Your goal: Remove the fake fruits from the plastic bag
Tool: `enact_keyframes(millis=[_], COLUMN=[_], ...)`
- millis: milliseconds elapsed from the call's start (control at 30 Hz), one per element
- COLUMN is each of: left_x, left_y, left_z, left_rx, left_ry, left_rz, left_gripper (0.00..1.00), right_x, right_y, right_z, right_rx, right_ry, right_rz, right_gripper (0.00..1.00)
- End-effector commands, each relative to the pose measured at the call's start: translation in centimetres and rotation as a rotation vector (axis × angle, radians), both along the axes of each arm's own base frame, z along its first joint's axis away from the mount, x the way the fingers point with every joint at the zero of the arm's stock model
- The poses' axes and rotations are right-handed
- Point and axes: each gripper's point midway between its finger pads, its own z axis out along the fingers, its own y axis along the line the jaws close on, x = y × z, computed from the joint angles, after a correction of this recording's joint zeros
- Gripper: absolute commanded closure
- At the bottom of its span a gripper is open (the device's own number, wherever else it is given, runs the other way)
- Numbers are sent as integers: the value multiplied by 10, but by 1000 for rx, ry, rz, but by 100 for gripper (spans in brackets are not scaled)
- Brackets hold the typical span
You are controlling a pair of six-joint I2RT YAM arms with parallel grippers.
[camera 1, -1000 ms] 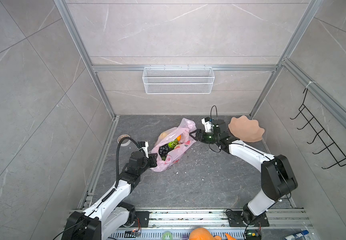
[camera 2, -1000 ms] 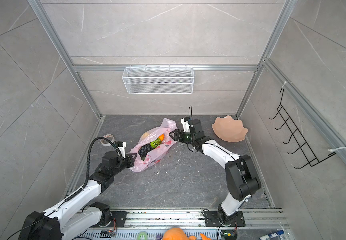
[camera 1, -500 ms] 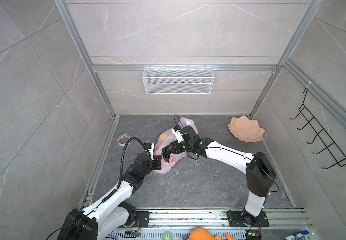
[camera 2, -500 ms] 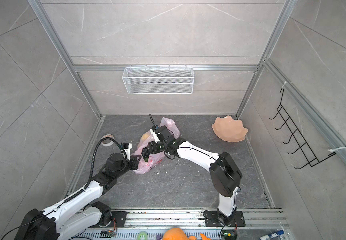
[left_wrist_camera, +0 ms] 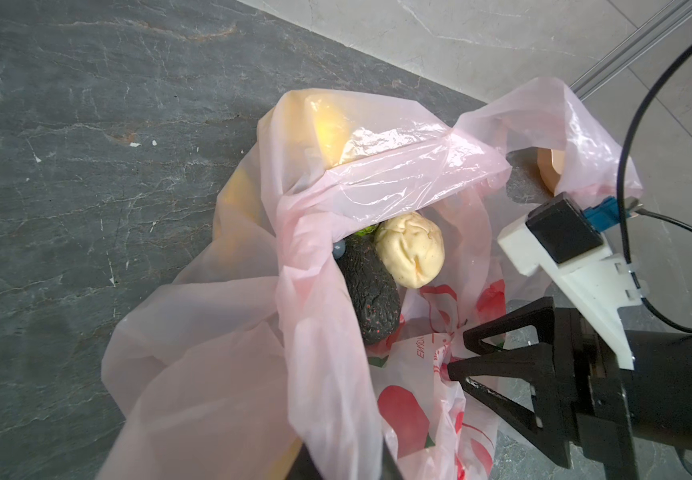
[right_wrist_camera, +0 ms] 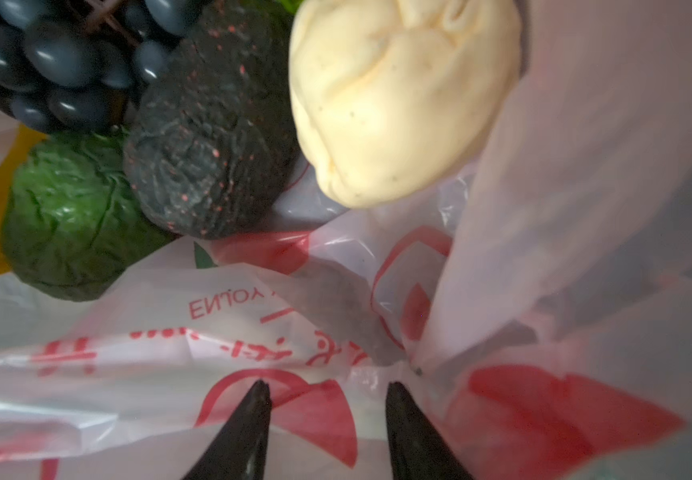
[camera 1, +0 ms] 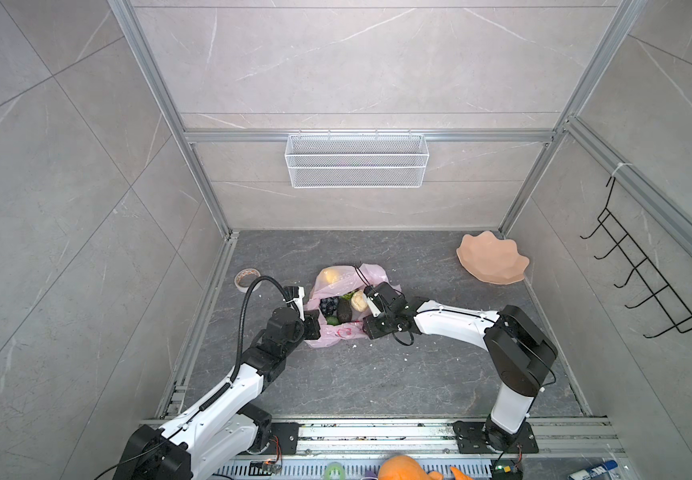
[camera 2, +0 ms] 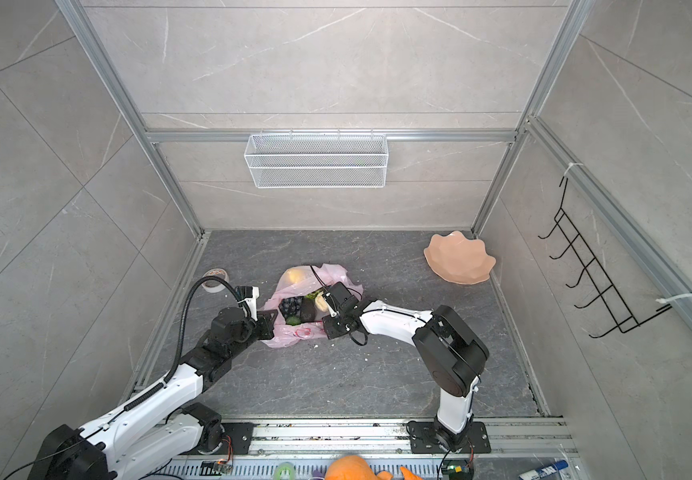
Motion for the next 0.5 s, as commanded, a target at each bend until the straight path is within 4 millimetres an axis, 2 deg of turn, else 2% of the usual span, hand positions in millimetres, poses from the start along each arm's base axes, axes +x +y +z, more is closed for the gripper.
enact_keyframes(millis=[0,167,267,333,467], left_x=[9,9,6,3,-5], left_y=[-3,-9,-4,3,23], left_z=[12,10,14,19,33], left_rx=[-11,20,18,-3,-65], left_ry=[-36,-17,-29,-63,-163], left_rz=[6,-34,-20,14,112], left_gripper=[99,98,98,99,100], right_x=[7,14,19,24,36], right_y=[-2,2,7,10,19], right_z=[23,68,87,91,88], right_rx=[25,60,89,94,91], right_ry=[-57,-135,-171,-186,-205], right_rz=[-30,-7,2,2,-1], right_gripper=[49,44,44,44,46])
